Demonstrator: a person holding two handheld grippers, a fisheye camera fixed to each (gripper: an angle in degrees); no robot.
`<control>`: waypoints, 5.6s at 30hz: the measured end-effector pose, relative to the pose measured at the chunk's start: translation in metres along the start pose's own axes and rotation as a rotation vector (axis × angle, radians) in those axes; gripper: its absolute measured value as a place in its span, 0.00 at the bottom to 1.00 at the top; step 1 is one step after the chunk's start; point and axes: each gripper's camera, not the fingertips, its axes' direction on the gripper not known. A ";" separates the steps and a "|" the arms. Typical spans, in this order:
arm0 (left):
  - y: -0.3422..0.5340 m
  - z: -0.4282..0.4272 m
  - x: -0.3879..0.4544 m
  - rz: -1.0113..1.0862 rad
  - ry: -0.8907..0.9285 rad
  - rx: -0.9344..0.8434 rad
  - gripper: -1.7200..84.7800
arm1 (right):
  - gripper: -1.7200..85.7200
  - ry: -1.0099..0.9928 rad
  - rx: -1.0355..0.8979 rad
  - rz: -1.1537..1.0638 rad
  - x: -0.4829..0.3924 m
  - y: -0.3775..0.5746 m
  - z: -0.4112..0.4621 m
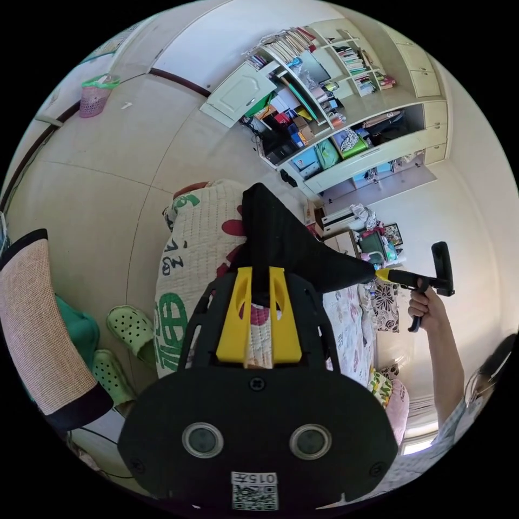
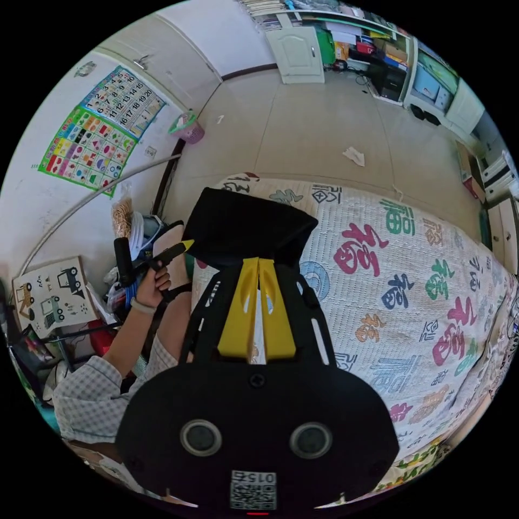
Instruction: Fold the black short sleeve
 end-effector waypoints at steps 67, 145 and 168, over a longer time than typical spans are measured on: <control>0.059 0.246 0.397 0.495 0.263 -0.306 0.09 | 0.02 -0.642 0.984 0.890 0.537 0.641 -0.148; 0.043 0.439 0.403 0.569 0.065 -0.514 0.16 | 0.18 0.261 0.209 0.502 0.412 0.571 -0.226; 0.046 0.340 0.401 0.487 0.234 -0.167 0.01 | 0.01 -0.109 0.785 0.620 0.411 0.651 -0.385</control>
